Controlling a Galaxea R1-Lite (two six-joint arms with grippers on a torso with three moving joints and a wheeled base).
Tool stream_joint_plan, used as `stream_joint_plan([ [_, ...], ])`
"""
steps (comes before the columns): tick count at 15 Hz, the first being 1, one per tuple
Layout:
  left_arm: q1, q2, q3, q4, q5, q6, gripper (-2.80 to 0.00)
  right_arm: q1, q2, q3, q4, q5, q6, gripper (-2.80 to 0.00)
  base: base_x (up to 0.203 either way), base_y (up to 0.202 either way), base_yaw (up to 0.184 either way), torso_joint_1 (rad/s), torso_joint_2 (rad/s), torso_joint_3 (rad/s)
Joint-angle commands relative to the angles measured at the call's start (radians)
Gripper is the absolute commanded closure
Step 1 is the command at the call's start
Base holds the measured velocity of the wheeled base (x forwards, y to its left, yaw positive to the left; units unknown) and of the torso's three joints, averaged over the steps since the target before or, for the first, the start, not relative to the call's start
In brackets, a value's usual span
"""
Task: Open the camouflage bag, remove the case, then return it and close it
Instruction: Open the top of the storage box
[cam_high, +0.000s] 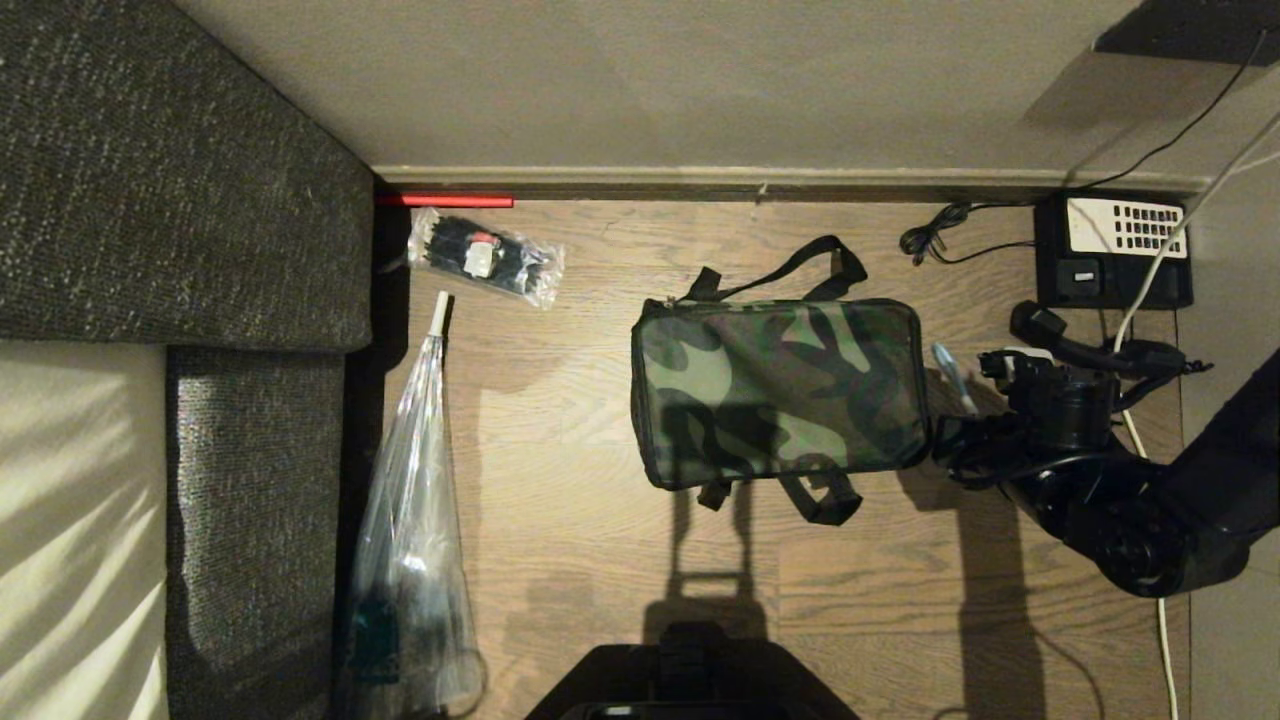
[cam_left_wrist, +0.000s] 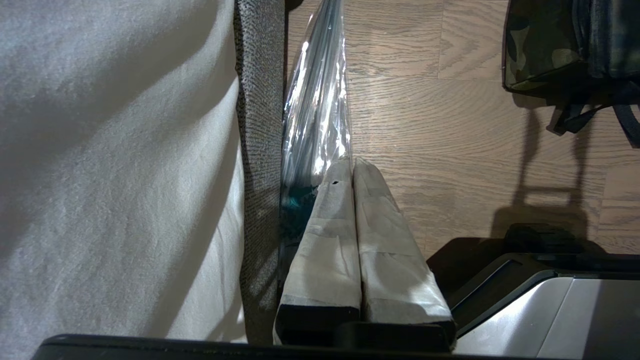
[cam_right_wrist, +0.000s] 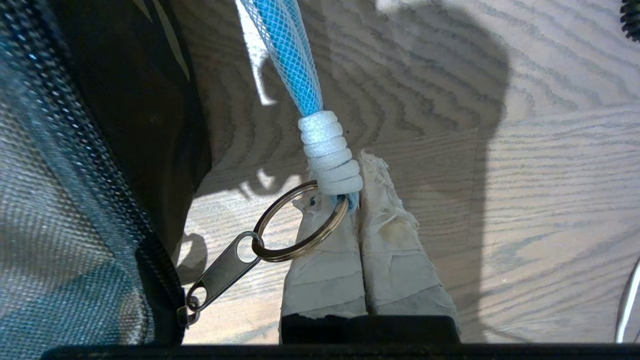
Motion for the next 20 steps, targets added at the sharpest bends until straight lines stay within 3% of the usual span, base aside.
stream_joint_plan([
  [1, 0.000, 0.000, 0.000, 0.000, 0.000, 0.000, 0.00, 0.001, -0.004, -0.004, -0.013, 0.000, 0.000, 0.00, 0.000, 0.000, 0.000, 0.000, 0.00, 0.000],
  [20, 0.000, 0.000, 0.000, 0.000, 0.000, 0.000, 0.00, -0.007, 0.000, -0.063, -0.053, 0.039, 0.008, 0.00, 0.000, 0.000, 0.000, 0.000, 0.00, 0.000],
])
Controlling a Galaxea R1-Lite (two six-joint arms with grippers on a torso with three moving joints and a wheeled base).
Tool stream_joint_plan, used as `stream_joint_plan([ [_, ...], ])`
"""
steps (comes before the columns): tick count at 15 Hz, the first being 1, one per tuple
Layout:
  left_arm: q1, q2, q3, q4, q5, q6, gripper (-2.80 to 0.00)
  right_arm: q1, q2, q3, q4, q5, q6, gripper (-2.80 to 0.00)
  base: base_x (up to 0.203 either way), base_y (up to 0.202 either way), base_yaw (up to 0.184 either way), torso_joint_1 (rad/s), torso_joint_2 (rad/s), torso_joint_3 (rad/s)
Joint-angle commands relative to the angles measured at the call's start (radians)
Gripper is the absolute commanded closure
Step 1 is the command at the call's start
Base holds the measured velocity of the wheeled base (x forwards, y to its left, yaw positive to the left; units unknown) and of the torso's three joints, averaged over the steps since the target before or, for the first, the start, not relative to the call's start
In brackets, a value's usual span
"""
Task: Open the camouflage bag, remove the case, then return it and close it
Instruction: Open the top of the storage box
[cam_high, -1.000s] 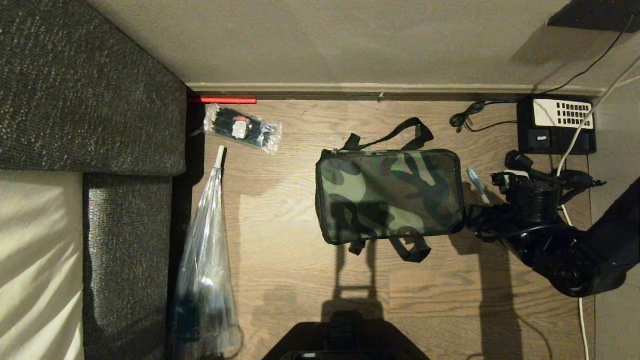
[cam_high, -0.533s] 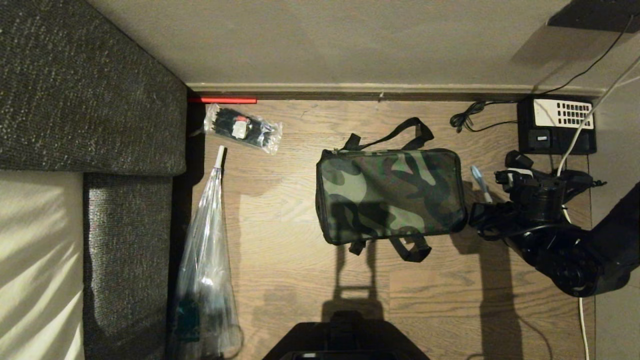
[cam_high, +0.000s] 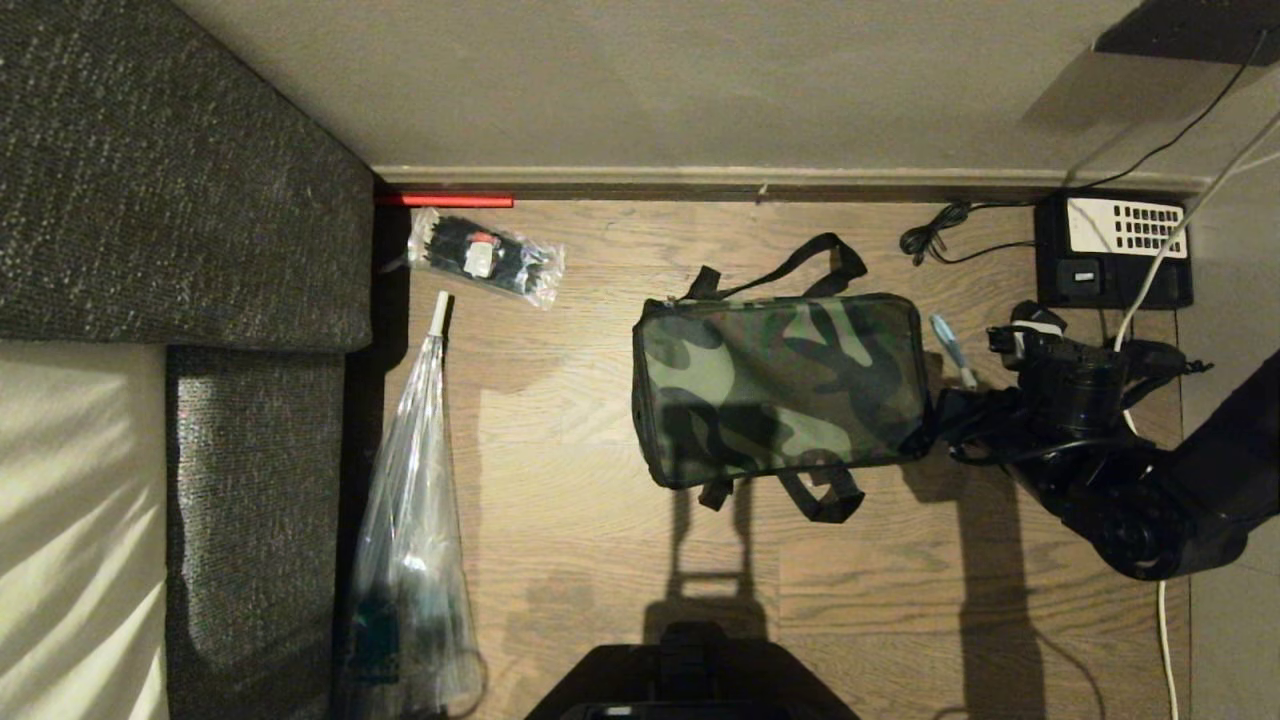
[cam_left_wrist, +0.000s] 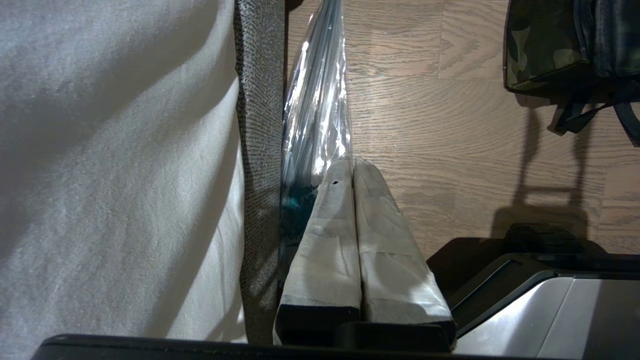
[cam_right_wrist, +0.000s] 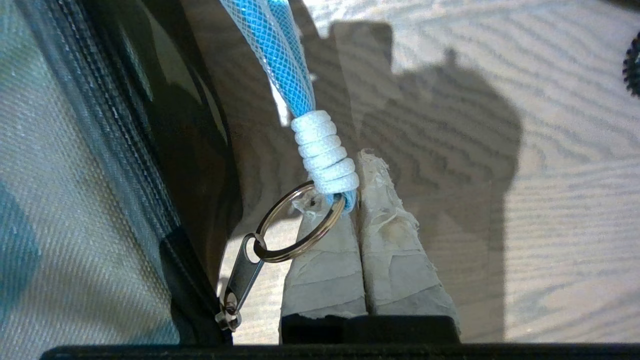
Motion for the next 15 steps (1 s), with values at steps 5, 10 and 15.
stream_joint_plan([
  [5, 0.000, 0.000, 0.000, -0.001, 0.000, 0.000, 0.00, 0.002, 0.006, -0.016, -0.009, 0.034, 0.000, 0.00, 0.000, 0.000, 0.000, 0.000, 0.00, 0.000],
  [10, 0.000, 0.000, 0.000, -0.001, 0.000, 0.000, 0.00, 0.003, 0.006, -0.034, -0.045, 0.095, 0.001, 0.00, 0.000, 0.000, 0.000, 0.000, 0.00, 0.000],
  [15, 0.000, 0.000, 0.000, -0.001, 0.000, 0.000, 0.00, 0.003, 0.012, -0.057, -0.069, 0.120, -0.002, 0.00, 0.000, 0.000, 0.000, 0.000, 0.00, 0.000],
])
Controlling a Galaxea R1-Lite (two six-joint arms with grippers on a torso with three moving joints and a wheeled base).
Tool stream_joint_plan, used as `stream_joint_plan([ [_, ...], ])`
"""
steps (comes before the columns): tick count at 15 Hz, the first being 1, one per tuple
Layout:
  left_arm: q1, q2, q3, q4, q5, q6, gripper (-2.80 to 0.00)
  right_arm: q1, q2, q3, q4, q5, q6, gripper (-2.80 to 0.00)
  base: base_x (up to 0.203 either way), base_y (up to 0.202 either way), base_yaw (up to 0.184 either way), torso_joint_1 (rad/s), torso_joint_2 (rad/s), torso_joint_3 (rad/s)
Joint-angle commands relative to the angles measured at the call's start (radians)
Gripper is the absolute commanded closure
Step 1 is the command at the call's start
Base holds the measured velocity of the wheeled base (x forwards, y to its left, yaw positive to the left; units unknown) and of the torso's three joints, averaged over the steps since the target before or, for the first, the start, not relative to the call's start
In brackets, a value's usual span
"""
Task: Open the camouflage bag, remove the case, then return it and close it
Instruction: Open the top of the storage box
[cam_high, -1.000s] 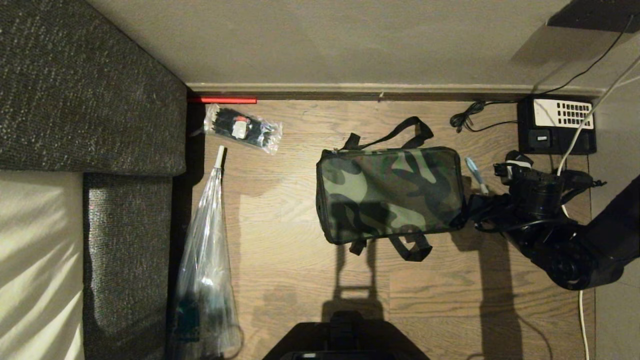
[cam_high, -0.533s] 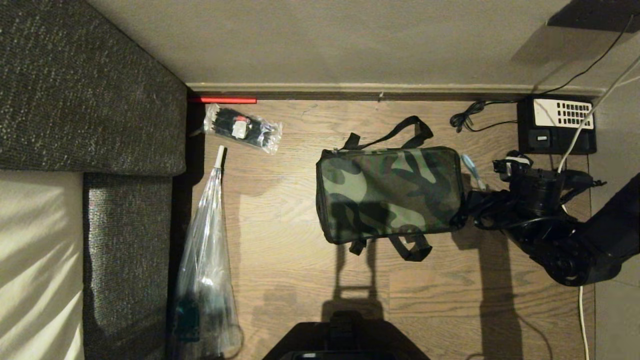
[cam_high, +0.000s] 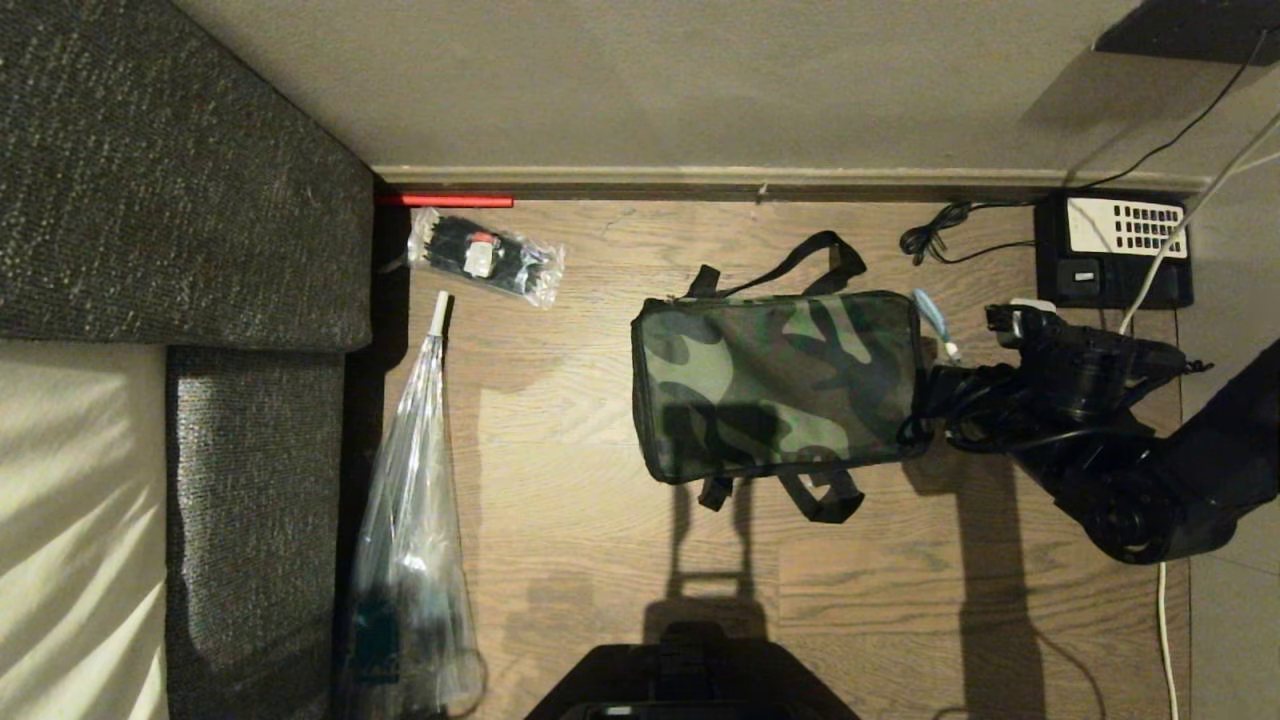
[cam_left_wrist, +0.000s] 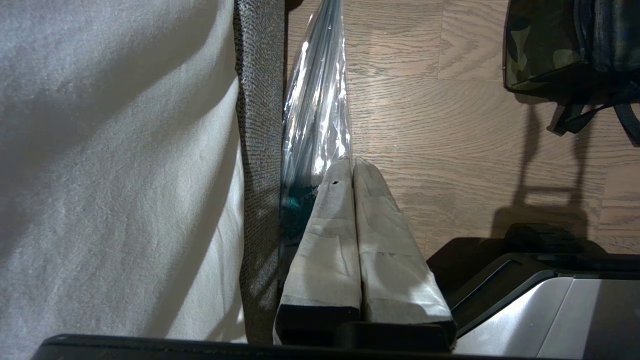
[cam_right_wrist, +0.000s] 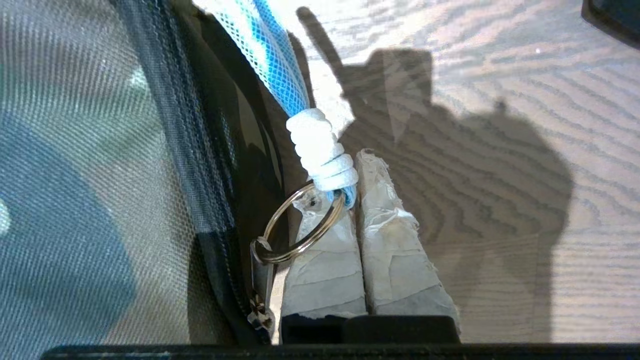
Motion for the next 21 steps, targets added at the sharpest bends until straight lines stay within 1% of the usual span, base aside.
stream_joint_plan([
  [1, 0.000, 0.000, 0.000, -0.001, 0.000, 0.000, 0.00, 0.000, 0.004, -0.009, -0.011, 0.000, 0.000, 0.00, 0.000, 0.000, 0.000, 0.000, 0.00, 0.000],
  [5, 0.000, 0.000, 0.000, -0.001, 0.000, 0.000, 0.00, -0.001, 0.005, -0.012, -0.050, 0.003, -0.003, 0.00, 0.000, 0.000, 0.000, 0.000, 0.00, 0.000],
  [8, 0.000, 0.000, 0.000, -0.001, 0.000, 0.000, 0.00, -0.001, 0.003, -0.001, -0.086, 0.075, -0.008, 0.00, 0.000, 0.000, 0.000, 0.000, 0.00, 0.000],
  [9, 0.000, 0.000, 0.000, -0.001, 0.000, 0.000, 0.00, -0.001, -0.001, 0.000, -0.092, 0.083, -0.009, 0.00, 0.000, 0.000, 0.000, 0.000, 0.00, 0.000],
  [19, 0.000, 0.000, 0.000, -0.001, 0.000, 0.000, 0.00, -0.004, 0.000, -0.014, -0.093, 0.082, -0.017, 0.00, 0.000, 0.000, 0.000, 0.000, 0.00, 0.000],
  [21, 0.000, 0.000, 0.000, -0.001, 0.000, 0.000, 0.00, -0.017, 0.006, -0.024, -0.109, 0.082, -0.017, 0.00, 0.000, 0.000, 0.000, 0.000, 0.00, 0.000],
])
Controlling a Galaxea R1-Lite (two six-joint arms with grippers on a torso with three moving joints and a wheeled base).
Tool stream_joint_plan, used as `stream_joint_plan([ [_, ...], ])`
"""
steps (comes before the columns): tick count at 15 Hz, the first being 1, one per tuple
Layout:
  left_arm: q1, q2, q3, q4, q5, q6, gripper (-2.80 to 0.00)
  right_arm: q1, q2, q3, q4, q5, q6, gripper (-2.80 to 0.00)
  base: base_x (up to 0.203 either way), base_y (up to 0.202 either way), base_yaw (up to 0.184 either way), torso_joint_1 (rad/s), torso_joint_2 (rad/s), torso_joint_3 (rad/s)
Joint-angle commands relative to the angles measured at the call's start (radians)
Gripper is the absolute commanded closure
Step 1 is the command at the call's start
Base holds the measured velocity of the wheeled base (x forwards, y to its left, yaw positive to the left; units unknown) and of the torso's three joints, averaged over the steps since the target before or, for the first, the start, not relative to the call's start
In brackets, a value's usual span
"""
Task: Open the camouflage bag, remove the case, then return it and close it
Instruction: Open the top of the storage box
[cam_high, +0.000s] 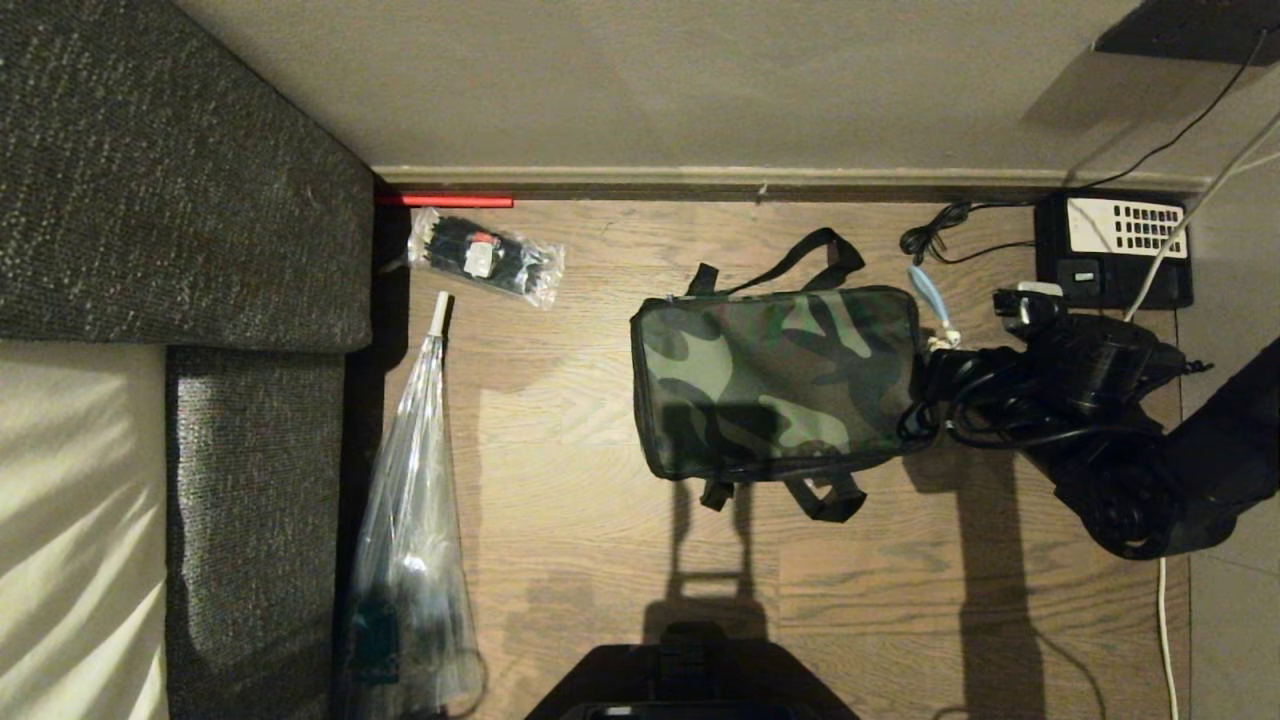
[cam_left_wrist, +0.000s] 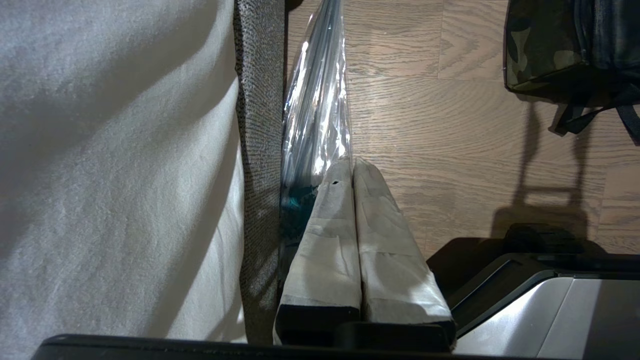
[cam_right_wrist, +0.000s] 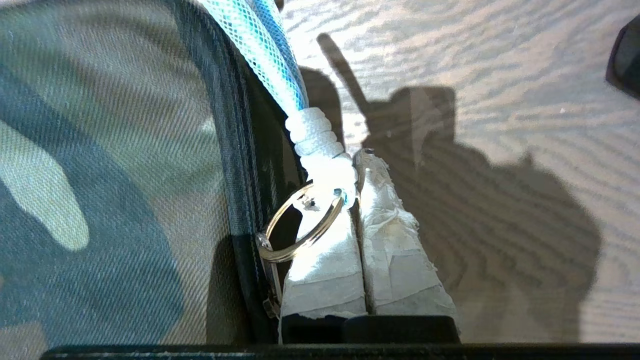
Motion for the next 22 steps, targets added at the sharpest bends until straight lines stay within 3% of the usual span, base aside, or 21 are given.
stream_joint_plan([
  [1, 0.000, 0.000, 0.000, 0.000, 0.000, 0.000, 0.00, -0.009, 0.007, -0.021, -0.020, -0.001, 0.003, 0.00, 0.000, 0.000, 0.000, 0.000, 0.00, 0.000],
  [22, 0.000, 0.000, 0.000, 0.000, 0.000, 0.000, 0.00, -0.016, 0.067, -0.160, -0.060, -0.001, 0.012, 0.00, 0.000, 0.000, 0.000, 0.000, 0.00, 0.000],
])
